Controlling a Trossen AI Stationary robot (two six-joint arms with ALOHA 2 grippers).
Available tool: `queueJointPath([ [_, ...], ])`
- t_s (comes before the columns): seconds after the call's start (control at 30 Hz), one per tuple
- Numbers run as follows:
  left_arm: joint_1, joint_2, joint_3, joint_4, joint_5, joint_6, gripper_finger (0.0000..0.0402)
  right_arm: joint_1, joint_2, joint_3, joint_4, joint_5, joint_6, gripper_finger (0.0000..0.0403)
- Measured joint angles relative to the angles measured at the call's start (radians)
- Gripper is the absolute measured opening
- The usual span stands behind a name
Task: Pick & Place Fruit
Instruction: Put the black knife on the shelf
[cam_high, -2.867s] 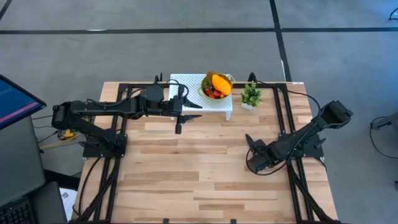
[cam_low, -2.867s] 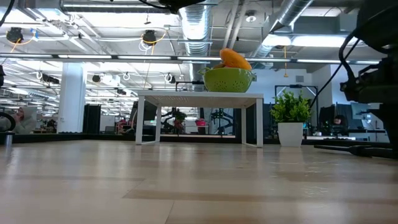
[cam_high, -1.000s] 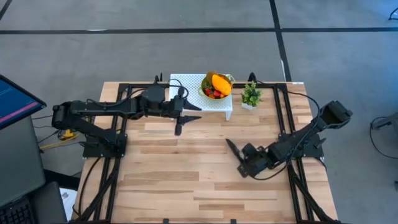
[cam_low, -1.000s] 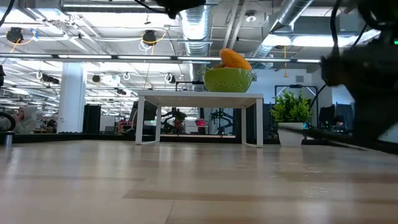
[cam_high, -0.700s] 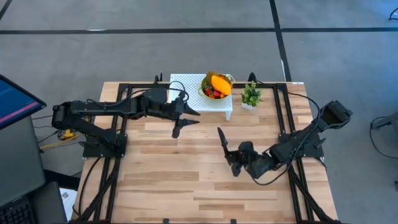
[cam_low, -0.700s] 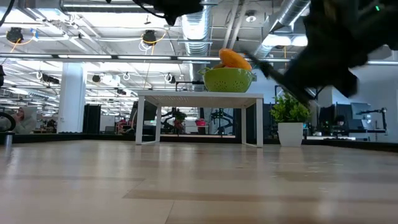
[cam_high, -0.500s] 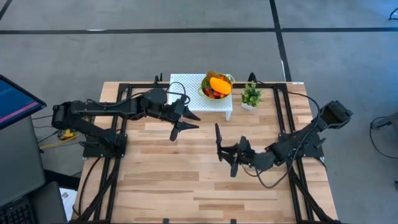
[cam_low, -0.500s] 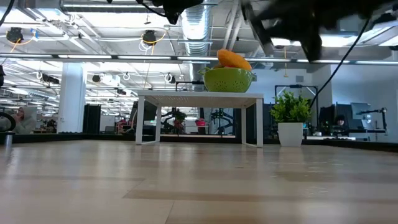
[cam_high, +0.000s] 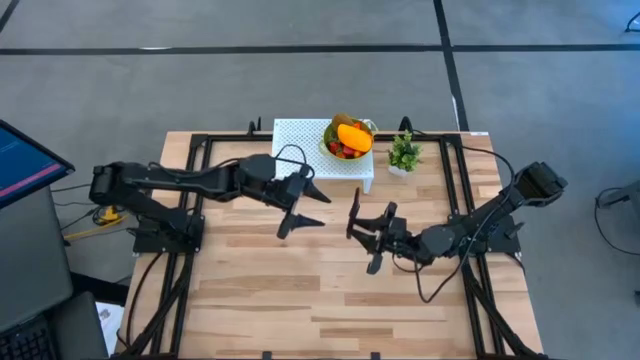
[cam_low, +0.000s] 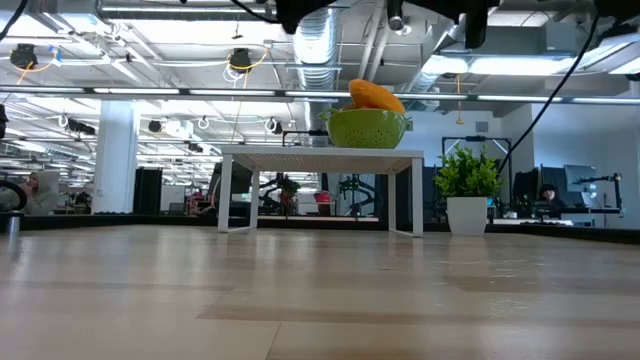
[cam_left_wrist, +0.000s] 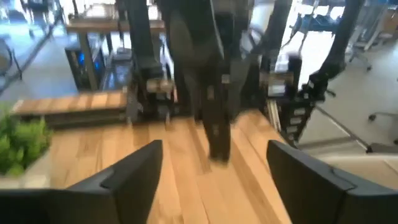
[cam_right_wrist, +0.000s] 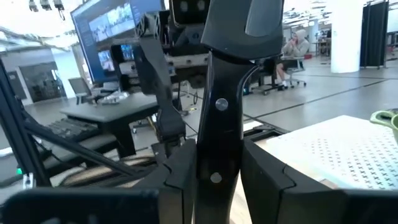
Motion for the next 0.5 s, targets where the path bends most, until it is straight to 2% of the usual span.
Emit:
queueJointPath([
  [0.13,-0.009,0.021,0.002,0.073,0.000,0.001,0.0301,-0.004,0.000,0.000,-0.013,-0.002,0.003,0.0093],
  [0.3,-0.009,0.030,0.001,0.123,0.000,0.001,0.0298,-0.002,0.000,0.000,0.014,-0.009,-0.033,0.0093],
  [0.5,-0.009,0.055,0.003,0.212,0.036,-0.035,0.0290,-0.058,0.000,0.033,0.016,-0.117,-0.048,0.0093],
])
